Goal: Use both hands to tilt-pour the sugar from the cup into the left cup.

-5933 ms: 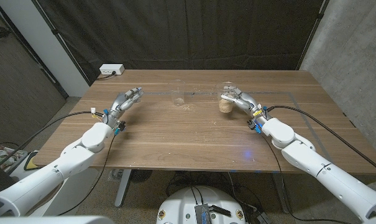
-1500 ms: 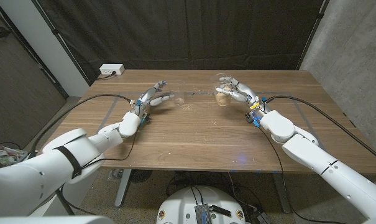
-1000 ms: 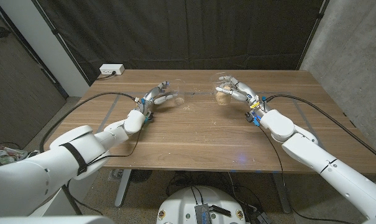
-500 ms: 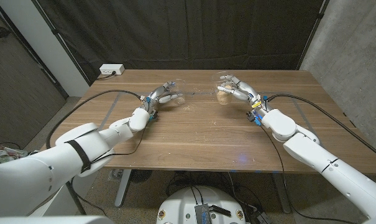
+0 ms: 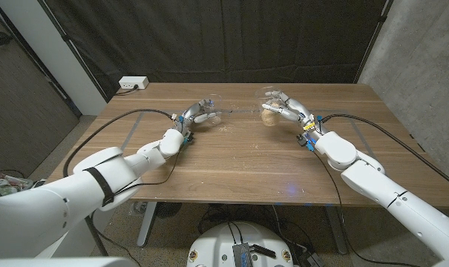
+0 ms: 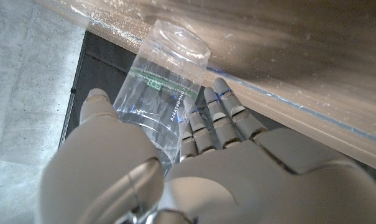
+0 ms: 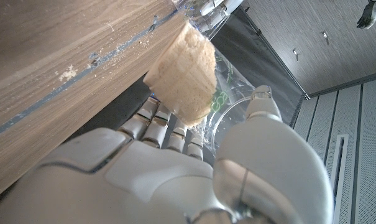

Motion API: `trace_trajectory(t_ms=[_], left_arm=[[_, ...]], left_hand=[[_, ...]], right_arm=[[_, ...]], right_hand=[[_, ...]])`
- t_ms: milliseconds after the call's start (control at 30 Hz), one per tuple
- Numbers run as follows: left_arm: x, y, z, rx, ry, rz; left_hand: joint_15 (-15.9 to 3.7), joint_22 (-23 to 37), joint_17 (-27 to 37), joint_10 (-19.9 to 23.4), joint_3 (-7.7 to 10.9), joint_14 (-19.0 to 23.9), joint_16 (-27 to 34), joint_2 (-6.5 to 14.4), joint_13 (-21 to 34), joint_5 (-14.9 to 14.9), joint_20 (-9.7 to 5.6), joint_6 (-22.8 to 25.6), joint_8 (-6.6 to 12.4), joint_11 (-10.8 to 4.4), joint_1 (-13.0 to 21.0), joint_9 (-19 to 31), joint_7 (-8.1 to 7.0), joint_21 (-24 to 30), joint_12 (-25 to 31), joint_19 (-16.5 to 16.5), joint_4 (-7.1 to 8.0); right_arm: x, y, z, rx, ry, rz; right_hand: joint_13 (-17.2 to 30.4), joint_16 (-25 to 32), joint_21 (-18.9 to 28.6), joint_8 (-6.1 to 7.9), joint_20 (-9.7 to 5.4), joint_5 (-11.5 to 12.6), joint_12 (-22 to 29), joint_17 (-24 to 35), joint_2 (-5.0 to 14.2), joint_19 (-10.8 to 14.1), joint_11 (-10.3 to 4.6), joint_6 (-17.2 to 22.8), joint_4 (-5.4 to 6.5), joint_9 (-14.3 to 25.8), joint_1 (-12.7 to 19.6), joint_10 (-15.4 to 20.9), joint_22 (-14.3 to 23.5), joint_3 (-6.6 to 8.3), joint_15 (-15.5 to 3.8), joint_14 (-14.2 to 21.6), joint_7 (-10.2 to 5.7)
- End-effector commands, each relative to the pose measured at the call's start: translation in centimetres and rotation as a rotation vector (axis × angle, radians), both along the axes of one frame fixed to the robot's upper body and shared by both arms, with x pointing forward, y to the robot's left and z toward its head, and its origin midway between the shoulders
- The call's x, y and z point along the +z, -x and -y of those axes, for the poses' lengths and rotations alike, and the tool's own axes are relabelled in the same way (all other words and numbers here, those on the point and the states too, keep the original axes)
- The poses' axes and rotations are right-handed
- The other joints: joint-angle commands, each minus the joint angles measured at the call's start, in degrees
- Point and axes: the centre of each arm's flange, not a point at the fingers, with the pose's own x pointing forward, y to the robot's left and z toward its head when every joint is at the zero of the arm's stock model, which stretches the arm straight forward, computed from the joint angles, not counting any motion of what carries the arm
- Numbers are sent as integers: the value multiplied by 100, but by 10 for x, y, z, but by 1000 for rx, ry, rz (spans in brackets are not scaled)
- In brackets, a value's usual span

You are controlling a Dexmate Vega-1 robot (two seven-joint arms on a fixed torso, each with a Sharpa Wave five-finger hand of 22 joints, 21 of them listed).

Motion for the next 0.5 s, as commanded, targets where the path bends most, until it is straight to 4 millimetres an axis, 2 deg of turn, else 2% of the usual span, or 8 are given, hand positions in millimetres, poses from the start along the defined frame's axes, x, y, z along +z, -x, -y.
trace_trajectory(t_ms=[33,133,333,500], left_arm=[[-8,3,10,-68,107,-33],[-10,4,12,-95,159,-41],[-12,10,13,-129,239,-24],[-15,13,11,-138,281,-10]], left_hand=[[-676,8,39,174,9,235,88,27,46,28,-344,172,110,-31,128,50,-37,87,108,182,-62],[-718,5,59,345,-3,460,138,62,75,29,-408,338,208,-13,206,79,-78,131,210,323,-85],[-794,11,107,716,26,854,223,215,140,23,-526,679,402,-93,389,128,-74,229,427,598,-122],[-833,23,140,870,71,1080,281,332,184,20,-624,760,464,-96,527,159,-55,302,533,773,-154]], right_arm=[[-5,1,5,-5,-10,-3],[-6,1,6,-7,-11,-4],[-7,1,7,-9,-14,-8],[-7,-2,7,-4,-18,-12]], right_hand=[[38,-18,48,36,-185,26,16,22,73,-27,-16,45,7,24,4,66,23,14,-1033,36,-27],[47,-27,50,36,-195,26,12,23,74,-36,-23,54,9,27,1,64,22,15,-1034,36,-37],[78,-50,62,27,-208,27,-2,34,78,-50,-34,67,11,40,-4,62,19,22,-1038,47,-57],[100,-62,72,24,-209,28,-10,46,80,-58,-32,84,9,48,-2,63,18,26,-1042,50,-66]])
